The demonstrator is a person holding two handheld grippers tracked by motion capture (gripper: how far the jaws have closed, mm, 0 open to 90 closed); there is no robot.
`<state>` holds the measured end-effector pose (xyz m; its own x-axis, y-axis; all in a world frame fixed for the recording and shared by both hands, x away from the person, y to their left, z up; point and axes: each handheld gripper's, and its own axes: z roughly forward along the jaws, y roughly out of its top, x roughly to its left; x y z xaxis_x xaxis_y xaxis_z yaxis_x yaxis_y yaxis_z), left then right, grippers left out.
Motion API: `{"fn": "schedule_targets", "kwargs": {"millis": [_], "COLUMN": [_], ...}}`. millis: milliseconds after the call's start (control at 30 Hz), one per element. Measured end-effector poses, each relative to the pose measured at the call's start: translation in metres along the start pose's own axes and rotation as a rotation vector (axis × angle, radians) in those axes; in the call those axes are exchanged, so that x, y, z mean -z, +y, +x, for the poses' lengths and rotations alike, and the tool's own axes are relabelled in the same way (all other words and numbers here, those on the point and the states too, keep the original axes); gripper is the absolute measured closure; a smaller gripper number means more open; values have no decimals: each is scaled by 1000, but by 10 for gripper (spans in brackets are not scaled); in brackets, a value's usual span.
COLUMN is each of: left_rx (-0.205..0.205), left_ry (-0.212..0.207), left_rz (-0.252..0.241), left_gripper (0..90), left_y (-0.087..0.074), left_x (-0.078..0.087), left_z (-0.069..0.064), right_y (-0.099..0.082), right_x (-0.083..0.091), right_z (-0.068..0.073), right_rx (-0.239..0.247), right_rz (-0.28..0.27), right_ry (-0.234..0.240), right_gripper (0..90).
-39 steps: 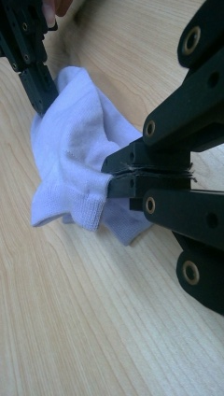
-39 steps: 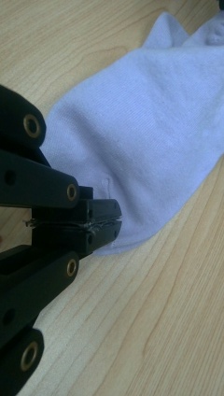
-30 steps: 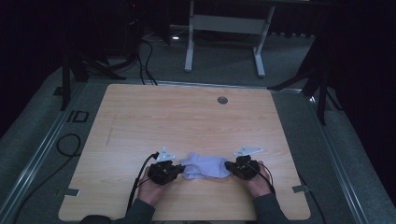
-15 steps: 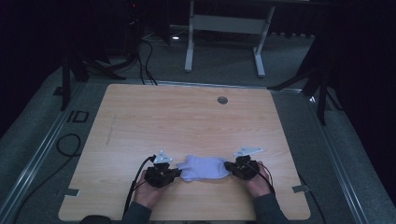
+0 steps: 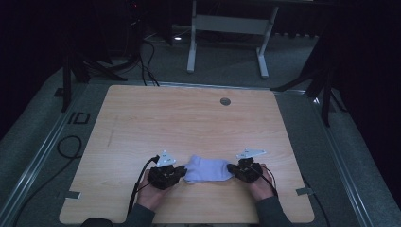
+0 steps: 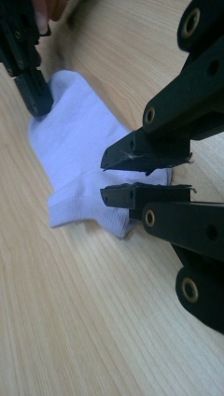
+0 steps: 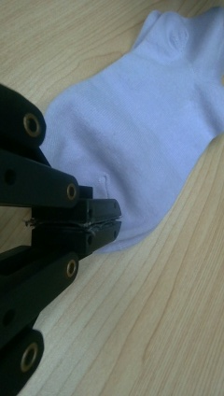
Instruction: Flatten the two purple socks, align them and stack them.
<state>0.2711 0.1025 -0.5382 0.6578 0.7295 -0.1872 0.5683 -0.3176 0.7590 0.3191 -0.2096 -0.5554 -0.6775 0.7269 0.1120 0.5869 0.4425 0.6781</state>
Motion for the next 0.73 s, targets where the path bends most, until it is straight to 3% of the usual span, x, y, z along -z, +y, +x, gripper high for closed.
{"fn": "schedule_targets", "kwargs": {"millis": [133,267,433,733], "left_rx": [-17,-8,15,31], "left_ry": [19,30,51,126], "left_rz": [4,7,11,30], "left_gripper": [764,746,737,706], "left_y": [-1,-2,-3,-3], "left_x": [0,2,5,5], "left_z": [1,5,16,31], "right_y": [1,4,5,-7], "right_x": [3,13,25,29], "right_z": [0,-1,-8,-36], "right_rx": [2,-14,-34,-90], "right_rz": [-26,-93,-149,-142], "right_ry": [19,35,-9,-108], "right_gripper": [853,846,861,898]}}
